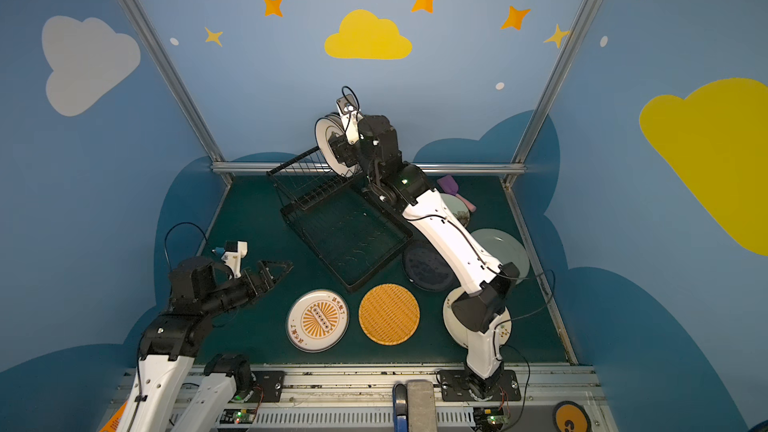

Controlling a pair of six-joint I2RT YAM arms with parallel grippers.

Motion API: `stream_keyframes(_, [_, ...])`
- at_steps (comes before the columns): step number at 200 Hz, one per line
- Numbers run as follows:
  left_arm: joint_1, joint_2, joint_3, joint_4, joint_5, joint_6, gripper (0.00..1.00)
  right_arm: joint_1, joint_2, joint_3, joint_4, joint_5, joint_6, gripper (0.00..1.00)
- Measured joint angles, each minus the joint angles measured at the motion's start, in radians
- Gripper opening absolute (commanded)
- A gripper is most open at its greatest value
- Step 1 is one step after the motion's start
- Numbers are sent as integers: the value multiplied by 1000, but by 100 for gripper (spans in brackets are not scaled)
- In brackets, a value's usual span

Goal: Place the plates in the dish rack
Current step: 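Open the right gripper and withdraw it from the rack, then grasp the orange-sunburst plate edge with the left gripper while the right gripper moves to center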

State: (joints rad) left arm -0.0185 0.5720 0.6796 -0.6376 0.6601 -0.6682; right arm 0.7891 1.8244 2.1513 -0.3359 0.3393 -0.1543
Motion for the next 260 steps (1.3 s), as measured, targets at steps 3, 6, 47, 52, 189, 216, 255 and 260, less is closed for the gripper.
stream_keyframes(3, [0,-2,-9,-2,0,-13,100,-1,-19,-29,2,-3,5,90])
stream_keyframes(6, [0,-4,-25,-3,-1,-33,100,-2,-41,-56,2,-9,16,90])
stream_keyframes(47, [-11,-35,-243,-27,-50,-214,100,-37,-310,-471,2,-93,144,91])
stream_keyframes(52, [-18,-31,-260,-29,-64,-231,100,-48,-343,-526,0,-109,165,91])
stream_keyframes(189, [-192,141,-462,306,-222,-325,83,-254,-638,-1077,34,-543,446,92])
stream_keyframes(216, [-210,144,-476,339,-211,-323,79,-265,-657,-1089,45,-573,467,91])
stream_keyframes(255, [-265,135,-500,378,-187,-325,72,-273,-662,-1097,59,-600,491,91])
stream_keyframes(260, [-275,136,-503,383,-183,-325,69,-274,-662,-1098,60,-603,494,91])
